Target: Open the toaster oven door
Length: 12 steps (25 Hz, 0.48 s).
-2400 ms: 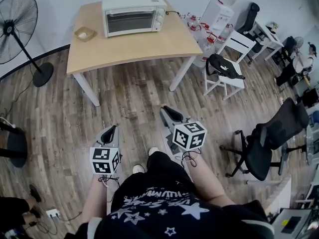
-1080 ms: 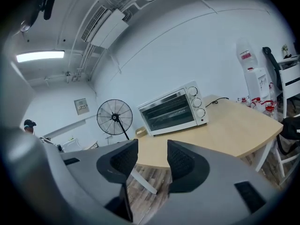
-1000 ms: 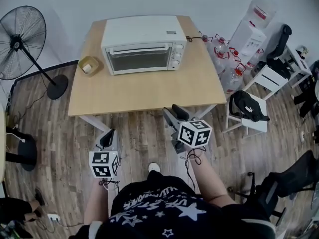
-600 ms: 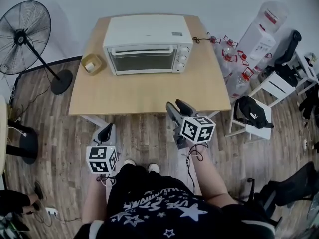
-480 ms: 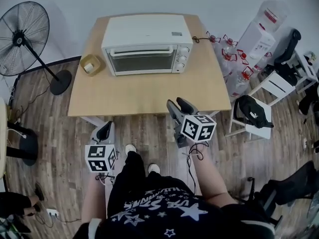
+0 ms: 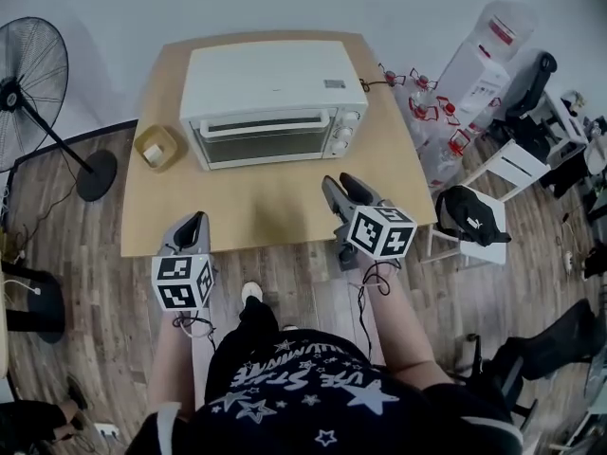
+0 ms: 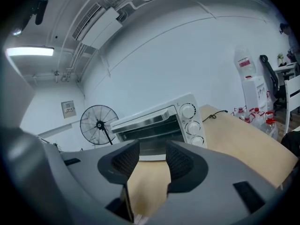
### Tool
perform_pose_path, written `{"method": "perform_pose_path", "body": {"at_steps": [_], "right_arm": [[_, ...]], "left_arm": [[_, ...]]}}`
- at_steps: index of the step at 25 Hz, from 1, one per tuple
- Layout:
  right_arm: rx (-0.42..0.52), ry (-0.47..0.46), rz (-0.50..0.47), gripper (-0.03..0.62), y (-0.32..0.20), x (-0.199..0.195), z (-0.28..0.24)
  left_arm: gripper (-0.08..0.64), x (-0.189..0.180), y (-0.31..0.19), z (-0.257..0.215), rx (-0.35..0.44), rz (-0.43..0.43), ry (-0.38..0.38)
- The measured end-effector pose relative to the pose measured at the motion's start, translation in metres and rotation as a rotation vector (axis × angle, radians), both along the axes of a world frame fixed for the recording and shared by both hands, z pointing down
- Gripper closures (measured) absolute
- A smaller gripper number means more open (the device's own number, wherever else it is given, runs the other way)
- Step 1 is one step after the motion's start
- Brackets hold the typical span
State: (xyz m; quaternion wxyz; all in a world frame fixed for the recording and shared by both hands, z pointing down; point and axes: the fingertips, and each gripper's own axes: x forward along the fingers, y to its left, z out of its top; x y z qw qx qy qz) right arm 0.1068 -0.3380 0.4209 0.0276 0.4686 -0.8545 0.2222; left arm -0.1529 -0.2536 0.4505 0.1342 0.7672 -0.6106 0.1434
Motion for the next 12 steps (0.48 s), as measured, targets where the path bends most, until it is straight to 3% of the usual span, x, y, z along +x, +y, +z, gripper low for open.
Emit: {"method": "perform_pose_path", "body": {"at_steps": [12], "right_arm": [[0.025,0.005,0.105,0.431,-0.095,-0.021,-0.034]], "left_arm": [[0.539,-0.035,-0.103,-0.022,0.016,0.052,0.0]]}}
